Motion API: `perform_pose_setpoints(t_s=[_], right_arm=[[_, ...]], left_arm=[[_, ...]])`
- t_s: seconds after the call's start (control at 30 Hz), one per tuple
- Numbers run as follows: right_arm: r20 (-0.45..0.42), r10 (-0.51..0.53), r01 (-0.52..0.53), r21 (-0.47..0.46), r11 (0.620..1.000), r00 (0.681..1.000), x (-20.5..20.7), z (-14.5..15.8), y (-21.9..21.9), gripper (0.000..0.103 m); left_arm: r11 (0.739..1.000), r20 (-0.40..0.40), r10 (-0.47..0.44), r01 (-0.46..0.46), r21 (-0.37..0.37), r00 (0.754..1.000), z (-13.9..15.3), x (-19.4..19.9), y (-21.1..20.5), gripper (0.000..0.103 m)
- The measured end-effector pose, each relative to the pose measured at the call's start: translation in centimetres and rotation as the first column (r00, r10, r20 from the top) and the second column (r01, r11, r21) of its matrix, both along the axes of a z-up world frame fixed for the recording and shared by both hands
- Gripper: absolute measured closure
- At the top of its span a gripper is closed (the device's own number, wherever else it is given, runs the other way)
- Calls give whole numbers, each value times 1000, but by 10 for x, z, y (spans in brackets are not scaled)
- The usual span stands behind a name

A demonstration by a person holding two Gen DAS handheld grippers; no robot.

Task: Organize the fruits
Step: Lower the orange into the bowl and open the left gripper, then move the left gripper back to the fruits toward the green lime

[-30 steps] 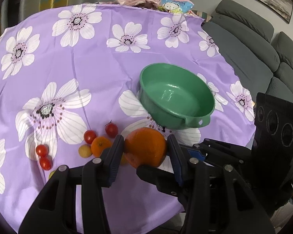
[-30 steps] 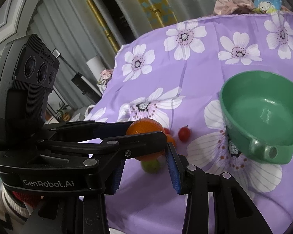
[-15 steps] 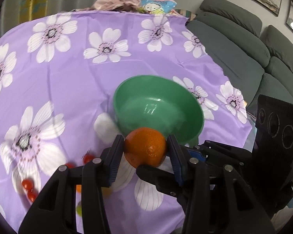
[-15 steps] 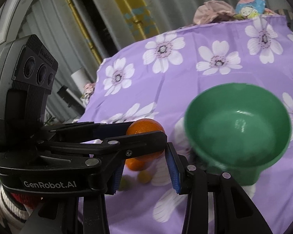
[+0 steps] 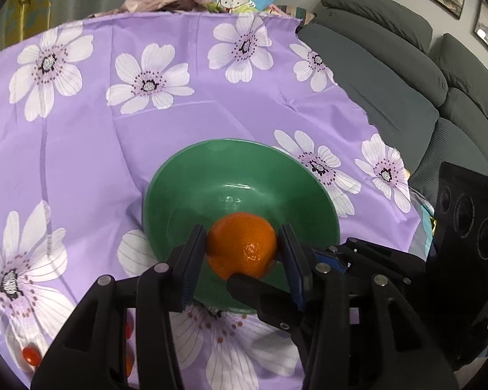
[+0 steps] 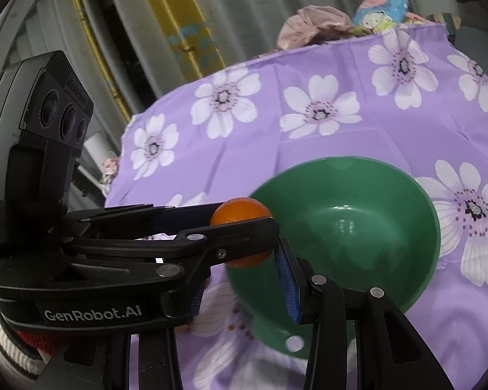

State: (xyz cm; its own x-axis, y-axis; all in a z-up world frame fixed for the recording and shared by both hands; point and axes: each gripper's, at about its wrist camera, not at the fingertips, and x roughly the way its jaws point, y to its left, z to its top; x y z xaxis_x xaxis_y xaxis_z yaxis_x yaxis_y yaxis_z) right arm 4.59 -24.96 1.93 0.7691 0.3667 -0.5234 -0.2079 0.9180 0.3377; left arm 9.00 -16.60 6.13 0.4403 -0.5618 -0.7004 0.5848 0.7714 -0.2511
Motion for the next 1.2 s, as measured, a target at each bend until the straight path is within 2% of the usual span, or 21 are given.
perform_pose_setpoints(t_s=[0.33, 0.7, 0.87, 1.03, 1.2], right_arm=[[-53, -14, 12, -27, 1000, 998, 12, -12, -6, 61], [-85, -17, 12, -53, 999, 996, 11, -15, -4, 60], [-66, -33, 30, -36, 999, 997, 1, -11, -12, 61], [-52, -68, 68, -7, 998, 996, -17, -7, -27, 61], [-34, -60, 60, -6, 998, 998, -31, -1, -25, 61]], left_arm=[[1000, -57, 9, -8, 6, 998, -17, 16, -10, 58], [999, -37, 32, -30, 45, 999, -22, 16, -8, 57], [997, -10, 62, -61, 39, 998, -11, 7, 13, 51], [989, 11, 136, -136, 65, 991, -6, -10, 51, 50], [961, 15, 257, -257, 104, 966, -12, -33, 99, 50]])
